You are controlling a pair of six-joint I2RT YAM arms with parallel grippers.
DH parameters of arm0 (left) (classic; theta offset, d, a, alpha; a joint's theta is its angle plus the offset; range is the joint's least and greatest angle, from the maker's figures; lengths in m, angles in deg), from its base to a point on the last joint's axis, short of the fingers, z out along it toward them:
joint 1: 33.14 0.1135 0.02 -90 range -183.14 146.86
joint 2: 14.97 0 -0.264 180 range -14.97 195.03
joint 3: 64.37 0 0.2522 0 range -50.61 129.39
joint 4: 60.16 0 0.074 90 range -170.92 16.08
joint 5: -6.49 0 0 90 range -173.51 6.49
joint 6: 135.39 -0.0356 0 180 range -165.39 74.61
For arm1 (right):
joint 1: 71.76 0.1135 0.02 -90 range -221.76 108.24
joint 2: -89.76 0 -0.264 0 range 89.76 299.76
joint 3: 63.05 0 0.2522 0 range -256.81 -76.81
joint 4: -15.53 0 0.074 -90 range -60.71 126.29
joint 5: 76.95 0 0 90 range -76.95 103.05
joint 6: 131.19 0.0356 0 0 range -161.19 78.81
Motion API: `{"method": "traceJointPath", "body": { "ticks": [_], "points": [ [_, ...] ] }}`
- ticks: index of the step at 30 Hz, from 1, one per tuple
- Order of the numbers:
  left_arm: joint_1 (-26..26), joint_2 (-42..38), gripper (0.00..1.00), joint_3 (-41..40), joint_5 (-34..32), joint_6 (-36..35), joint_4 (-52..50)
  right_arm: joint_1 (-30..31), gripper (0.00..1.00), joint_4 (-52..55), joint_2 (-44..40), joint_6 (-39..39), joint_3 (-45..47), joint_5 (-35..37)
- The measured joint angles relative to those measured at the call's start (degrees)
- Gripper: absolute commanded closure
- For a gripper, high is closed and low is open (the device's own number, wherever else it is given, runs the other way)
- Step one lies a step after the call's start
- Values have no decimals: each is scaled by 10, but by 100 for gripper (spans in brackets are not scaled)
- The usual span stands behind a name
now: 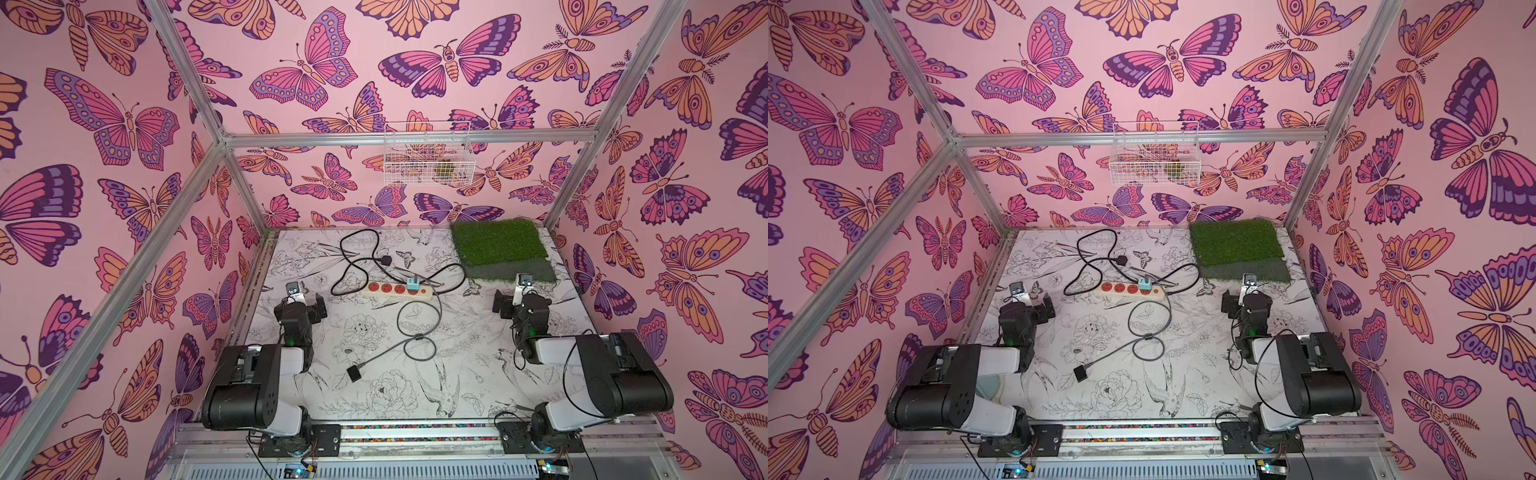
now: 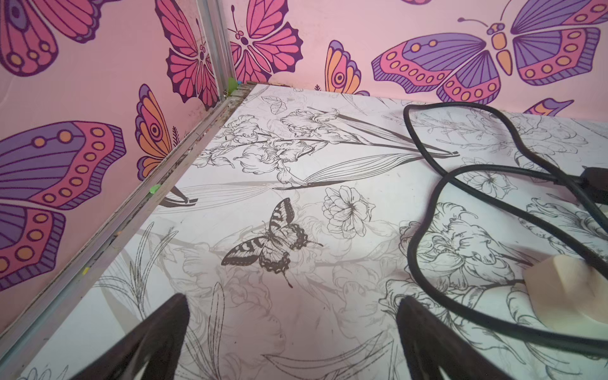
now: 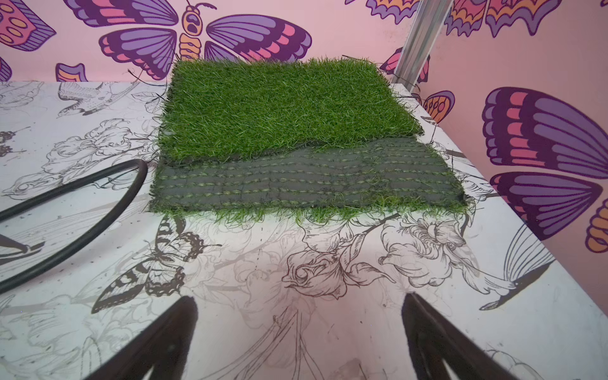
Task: Charge mp3
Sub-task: Reset both arms
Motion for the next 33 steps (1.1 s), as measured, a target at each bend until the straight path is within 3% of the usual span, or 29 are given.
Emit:
{"method": "traceJointPath", "body": {
  "ticks": [33],
  "points": [
    [-16,24,0,19,4,-19,4,0,1,11,0,4,-4,0]
  ]
}}
